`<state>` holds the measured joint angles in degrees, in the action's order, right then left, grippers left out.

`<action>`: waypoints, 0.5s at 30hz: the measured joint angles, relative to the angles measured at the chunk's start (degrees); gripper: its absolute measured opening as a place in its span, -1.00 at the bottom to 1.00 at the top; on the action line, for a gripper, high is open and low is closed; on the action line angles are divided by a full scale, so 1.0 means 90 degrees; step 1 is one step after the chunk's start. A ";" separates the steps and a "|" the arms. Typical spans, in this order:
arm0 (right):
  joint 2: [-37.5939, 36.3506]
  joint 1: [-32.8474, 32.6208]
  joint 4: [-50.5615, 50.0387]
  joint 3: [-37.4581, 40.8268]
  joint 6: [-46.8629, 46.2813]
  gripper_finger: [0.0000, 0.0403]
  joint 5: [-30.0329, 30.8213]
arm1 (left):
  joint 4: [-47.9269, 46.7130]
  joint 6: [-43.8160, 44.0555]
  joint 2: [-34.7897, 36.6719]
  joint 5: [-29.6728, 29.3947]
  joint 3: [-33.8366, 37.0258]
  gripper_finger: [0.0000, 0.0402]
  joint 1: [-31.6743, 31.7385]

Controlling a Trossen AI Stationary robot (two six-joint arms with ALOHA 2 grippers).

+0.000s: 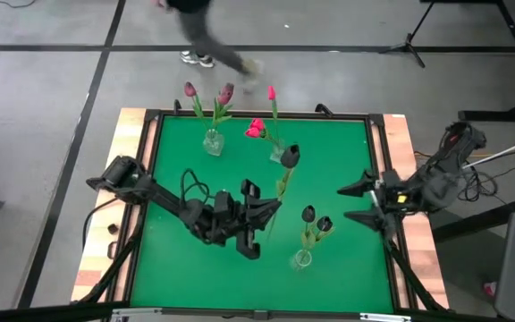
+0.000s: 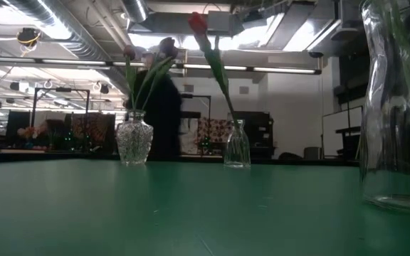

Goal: Sort flowers into vase by color
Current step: Put the black tulip into the bottom transparent vase

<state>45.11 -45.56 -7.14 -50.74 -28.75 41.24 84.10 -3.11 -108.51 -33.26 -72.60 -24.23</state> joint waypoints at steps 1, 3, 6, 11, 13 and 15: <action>0.0130 0.0215 0.0065 0.0000 0.0014 0.69 -0.0188 | 0.0002 -0.0001 0.0000 0.0063 -0.0046 -1.00 0.0033; 0.0405 0.0631 0.0219 0.0000 0.0023 0.69 -0.0573 | -0.0045 -0.0001 0.0000 0.0181 -0.0141 -1.00 0.0117; 0.0818 0.1114 0.0790 -0.0004 0.0050 0.69 -0.1324 | -0.0218 0.0002 0.0002 0.0325 -0.0279 -1.00 0.0211; 0.1540 0.1711 0.0772 -0.0618 0.0300 0.69 -0.2163 | -0.0373 0.0007 0.0002 0.0360 -0.0335 -1.00 0.0281; 0.1834 0.1867 0.0638 -0.0957 0.0500 0.69 -0.2370 | -0.0410 0.0009 0.0002 0.0356 -0.0335 -1.00 0.0282; 0.2090 0.2004 0.0446 -0.1336 0.0687 0.69 -0.2476 | -0.0489 0.0009 0.0002 0.0354 -0.0335 -1.00 0.0295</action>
<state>63.92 -27.52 -3.13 -62.77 -22.57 18.96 79.71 -3.03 -108.49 -30.08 -75.61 -21.57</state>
